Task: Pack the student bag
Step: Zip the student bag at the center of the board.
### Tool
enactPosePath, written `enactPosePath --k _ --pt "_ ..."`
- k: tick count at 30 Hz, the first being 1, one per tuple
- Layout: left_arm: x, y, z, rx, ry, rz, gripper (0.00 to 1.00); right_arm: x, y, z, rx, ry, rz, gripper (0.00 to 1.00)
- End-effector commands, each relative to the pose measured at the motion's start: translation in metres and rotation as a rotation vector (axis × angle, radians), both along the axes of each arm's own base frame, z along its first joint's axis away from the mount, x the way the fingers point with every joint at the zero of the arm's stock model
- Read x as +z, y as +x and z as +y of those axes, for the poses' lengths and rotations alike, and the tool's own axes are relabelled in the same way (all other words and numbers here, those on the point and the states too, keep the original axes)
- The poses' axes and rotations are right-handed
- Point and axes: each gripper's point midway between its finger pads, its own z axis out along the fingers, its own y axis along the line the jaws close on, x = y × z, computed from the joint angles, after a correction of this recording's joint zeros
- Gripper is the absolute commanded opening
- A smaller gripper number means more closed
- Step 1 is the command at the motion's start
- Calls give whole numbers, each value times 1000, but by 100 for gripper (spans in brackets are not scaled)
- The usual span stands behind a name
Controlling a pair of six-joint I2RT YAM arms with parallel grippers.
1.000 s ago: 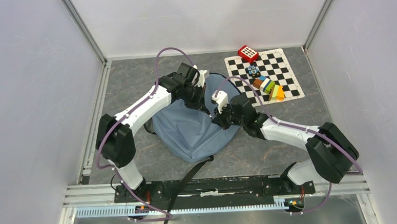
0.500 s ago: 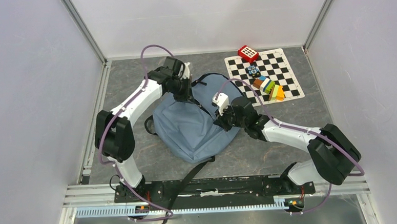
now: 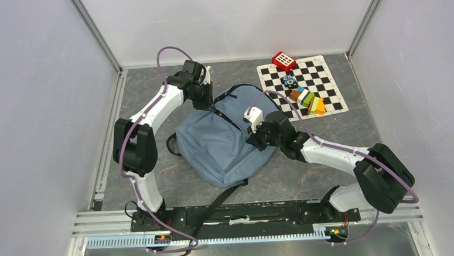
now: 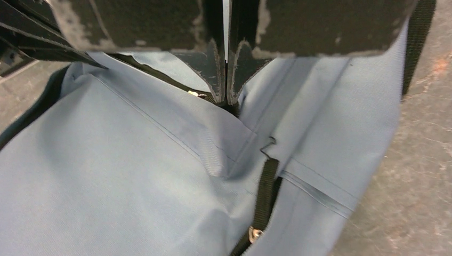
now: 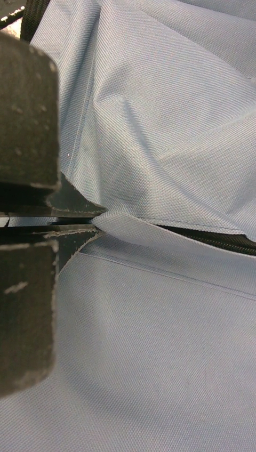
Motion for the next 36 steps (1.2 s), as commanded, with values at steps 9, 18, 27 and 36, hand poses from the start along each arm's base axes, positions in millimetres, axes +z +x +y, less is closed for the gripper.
enactPosePath --k 9,18,27,36 --pt "5 66 45 148 173 -177 2 -11 -9 -15 -16 -67 32 0" --pt "-15 65 52 171 200 -121 2 -4 -3 -11 -16 -72 16 0" --pt "-1 64 40 150 112 -178 27 35 15 0 -32 -35 -47 29" --pt "29 62 49 243 69 -306 100 86 45 0 -109 -22 -63 79"
